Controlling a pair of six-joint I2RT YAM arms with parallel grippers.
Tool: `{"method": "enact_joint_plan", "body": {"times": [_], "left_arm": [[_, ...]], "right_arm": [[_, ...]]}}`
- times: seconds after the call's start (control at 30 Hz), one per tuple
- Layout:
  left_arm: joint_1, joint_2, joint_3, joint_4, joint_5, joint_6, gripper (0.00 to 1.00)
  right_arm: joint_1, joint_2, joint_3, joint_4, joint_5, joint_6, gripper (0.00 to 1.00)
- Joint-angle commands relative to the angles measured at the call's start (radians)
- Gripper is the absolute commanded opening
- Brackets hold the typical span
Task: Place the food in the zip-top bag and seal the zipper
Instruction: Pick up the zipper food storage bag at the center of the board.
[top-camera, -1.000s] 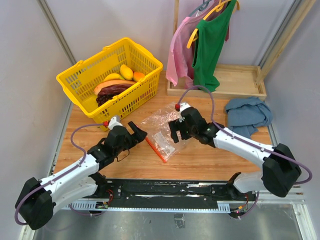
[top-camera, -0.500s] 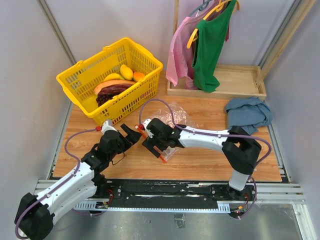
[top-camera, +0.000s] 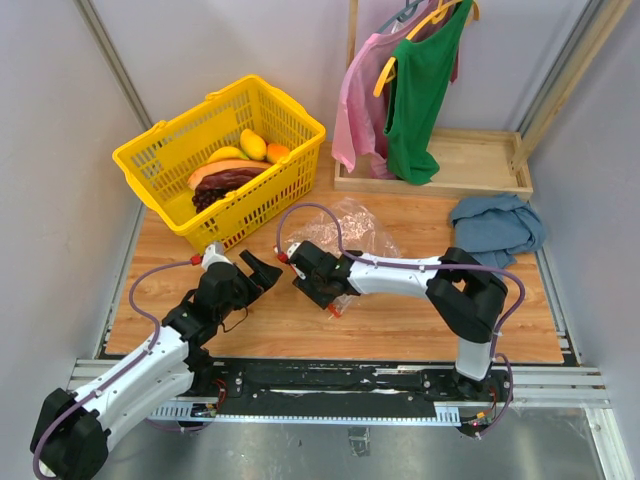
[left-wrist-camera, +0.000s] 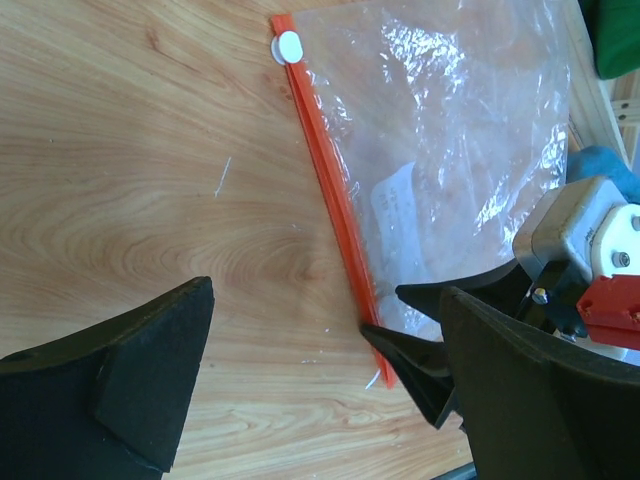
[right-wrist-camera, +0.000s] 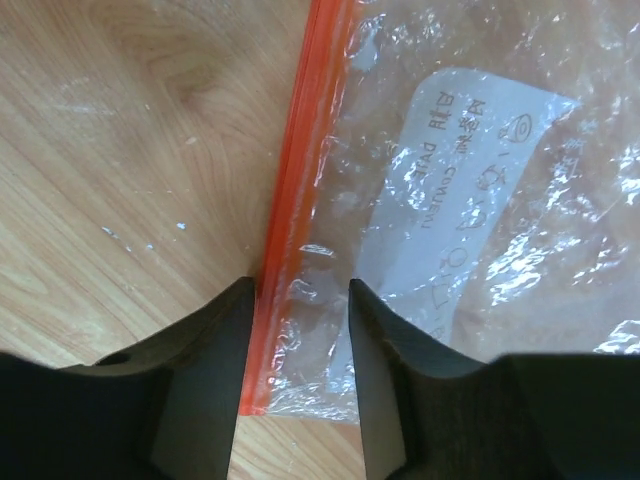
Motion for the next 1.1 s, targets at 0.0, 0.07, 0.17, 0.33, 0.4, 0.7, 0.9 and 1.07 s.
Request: {"method": "enact_joint_plan", "body": {"times": [0.0,0.07,0.17,0.33,0.4,0.7,0.9,1.07], "left_arm": [[0.007,0.001,-0.005,0.031,0.023,0.001,0.98],[0.007,0.007,-0.006,0.041,0.033,0.003,0.98],[0.007,0.021,-0.004,0.054,0.048,0.007,0.98],[0.007,0.037,-0.003,0.062,0.053,0.009,0.98],[0.007,0.037,-0.006,0.066,0.058,0.01,0.98],[0.007,0.032,0.004,0.05,0.047,0.02,0.98],[0.006,0.016,0.024,0.022,0.011,0.026,0.98],[0.007,0.002,0.035,-0.004,-0.012,0.04,0.98]], "right_arm": [[0.01,-0.037,-0.02,0.001,0.07,0.02,0.36],[0.01,-0.054,-0.028,0.007,0.107,0.034,0.27],[0.01,-0.079,-0.036,0.011,0.183,0.062,0.19],[0.01,-0.097,-0.041,0.016,0.287,0.07,0.17],[0.008,-0.082,-0.041,0.018,0.316,0.071,0.19],[0.01,-0.085,-0.046,0.054,0.182,0.022,0.57],[0.008,0.001,0.004,0.029,0.224,0.024,0.65],[-0.021,0.061,0.043,0.02,0.182,0.048,0.69]]}}
